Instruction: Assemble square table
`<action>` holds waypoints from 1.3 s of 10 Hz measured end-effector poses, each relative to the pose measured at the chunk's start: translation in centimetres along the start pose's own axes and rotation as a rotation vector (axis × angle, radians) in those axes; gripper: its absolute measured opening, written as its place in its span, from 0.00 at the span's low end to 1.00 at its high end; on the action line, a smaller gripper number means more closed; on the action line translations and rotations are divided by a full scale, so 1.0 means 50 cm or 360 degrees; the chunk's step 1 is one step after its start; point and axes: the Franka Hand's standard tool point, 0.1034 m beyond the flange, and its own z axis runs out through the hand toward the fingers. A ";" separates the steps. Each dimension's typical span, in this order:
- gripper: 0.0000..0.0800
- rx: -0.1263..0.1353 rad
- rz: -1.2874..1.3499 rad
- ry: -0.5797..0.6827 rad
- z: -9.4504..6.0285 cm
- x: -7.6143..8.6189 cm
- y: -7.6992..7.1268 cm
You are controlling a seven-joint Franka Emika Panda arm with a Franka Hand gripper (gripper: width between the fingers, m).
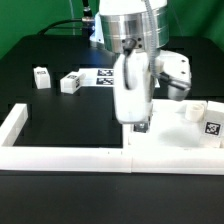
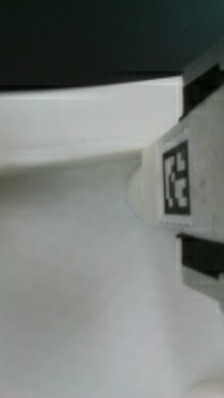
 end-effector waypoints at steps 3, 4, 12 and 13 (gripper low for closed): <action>0.37 0.0023 0.0185 0.0038 0.001 0.006 0.006; 0.37 0.0010 0.0217 0.0052 0.000 0.010 0.009; 0.81 0.0055 0.0150 -0.0013 -0.103 -0.050 0.026; 0.81 0.0038 0.0138 -0.0029 -0.121 -0.067 0.035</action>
Offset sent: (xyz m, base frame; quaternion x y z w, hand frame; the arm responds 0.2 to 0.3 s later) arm -0.0072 0.0030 -0.0026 -0.0417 0.0148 0.1504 0.9876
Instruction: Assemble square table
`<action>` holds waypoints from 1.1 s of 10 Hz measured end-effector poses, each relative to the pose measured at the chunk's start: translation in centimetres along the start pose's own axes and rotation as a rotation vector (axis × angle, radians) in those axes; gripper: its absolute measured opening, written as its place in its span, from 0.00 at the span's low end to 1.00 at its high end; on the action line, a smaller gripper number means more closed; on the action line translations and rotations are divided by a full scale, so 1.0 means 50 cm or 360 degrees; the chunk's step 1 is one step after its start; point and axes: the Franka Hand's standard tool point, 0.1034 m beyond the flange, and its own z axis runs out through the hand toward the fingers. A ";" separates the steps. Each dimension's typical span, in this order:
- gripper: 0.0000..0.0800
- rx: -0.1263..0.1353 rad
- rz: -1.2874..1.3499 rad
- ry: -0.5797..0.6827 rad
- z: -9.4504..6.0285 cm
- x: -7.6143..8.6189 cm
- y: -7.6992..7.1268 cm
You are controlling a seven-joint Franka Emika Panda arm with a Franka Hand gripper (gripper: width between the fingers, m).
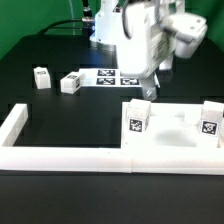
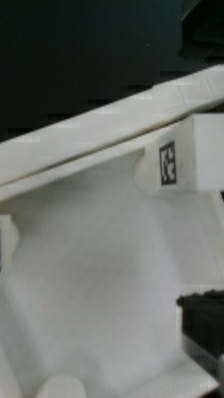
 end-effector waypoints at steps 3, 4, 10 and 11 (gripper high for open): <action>0.81 0.0002 -0.0009 0.0004 0.009 0.002 0.000; 0.81 0.0001 -0.0010 0.0004 0.009 0.002 0.000; 0.81 -0.0225 -0.0567 0.0015 0.040 0.040 0.150; 0.81 -0.0217 -0.0568 0.0016 0.042 0.039 0.147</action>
Offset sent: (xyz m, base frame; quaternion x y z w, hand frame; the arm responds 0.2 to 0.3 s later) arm 0.0000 0.0000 0.0000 0.0000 0.0000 0.0000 1.0000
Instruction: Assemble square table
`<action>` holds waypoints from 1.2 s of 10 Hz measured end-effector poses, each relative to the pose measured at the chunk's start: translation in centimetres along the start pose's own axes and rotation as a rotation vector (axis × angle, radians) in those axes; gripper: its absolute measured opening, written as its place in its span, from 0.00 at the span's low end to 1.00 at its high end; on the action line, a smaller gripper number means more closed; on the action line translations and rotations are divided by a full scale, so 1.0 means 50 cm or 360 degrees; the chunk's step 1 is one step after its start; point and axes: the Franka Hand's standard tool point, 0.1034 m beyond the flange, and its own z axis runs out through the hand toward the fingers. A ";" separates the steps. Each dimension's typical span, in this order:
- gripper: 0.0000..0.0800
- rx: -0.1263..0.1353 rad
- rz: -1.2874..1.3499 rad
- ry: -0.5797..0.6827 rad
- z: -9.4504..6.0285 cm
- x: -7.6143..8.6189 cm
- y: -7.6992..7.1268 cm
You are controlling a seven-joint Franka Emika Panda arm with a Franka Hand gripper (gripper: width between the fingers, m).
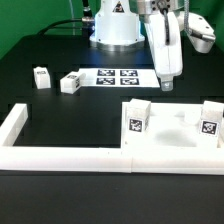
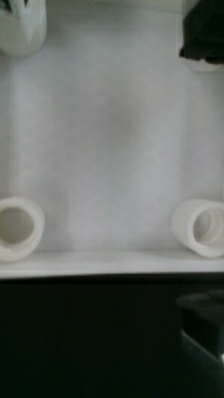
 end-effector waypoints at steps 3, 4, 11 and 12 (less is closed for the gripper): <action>0.81 -0.0004 -0.0005 0.0003 0.007 -0.002 0.003; 0.81 0.0099 0.0028 0.0046 0.026 -0.013 0.005; 0.81 0.0118 -0.0036 0.0156 0.185 0.011 0.110; 0.81 0.0119 -0.0047 0.0156 0.186 0.003 0.109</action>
Offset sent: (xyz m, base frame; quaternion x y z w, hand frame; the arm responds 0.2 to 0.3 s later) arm -0.0443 0.0248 -0.0329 0.0881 0.0851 0.0439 0.9915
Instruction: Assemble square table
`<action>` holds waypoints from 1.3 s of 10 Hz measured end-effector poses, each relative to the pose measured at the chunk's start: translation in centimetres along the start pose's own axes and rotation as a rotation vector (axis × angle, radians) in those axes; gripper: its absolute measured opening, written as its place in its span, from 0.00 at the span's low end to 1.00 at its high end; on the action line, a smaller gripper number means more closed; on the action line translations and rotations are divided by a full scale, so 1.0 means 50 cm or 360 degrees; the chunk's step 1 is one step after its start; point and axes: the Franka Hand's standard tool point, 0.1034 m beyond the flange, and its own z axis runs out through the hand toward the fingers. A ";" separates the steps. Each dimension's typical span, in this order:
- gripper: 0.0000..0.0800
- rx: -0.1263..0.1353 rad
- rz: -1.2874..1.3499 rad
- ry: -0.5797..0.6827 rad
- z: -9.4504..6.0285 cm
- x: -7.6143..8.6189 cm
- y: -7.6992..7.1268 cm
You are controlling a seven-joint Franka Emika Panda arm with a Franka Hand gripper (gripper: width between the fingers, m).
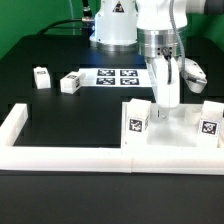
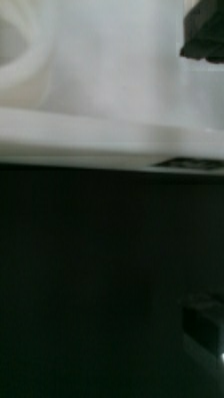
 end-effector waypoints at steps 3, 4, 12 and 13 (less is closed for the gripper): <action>0.65 -0.0002 -0.0007 0.0001 0.002 -0.002 0.001; 0.46 -0.0003 -0.0007 0.0001 0.002 -0.002 0.001; 0.07 0.0006 -0.0001 0.0006 0.001 0.003 -0.001; 0.07 0.0006 -0.0001 0.0006 0.001 0.003 -0.001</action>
Offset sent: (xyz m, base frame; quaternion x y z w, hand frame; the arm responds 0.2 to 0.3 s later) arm 0.0000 0.0000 0.0000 0.0000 0.0000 0.0000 1.0000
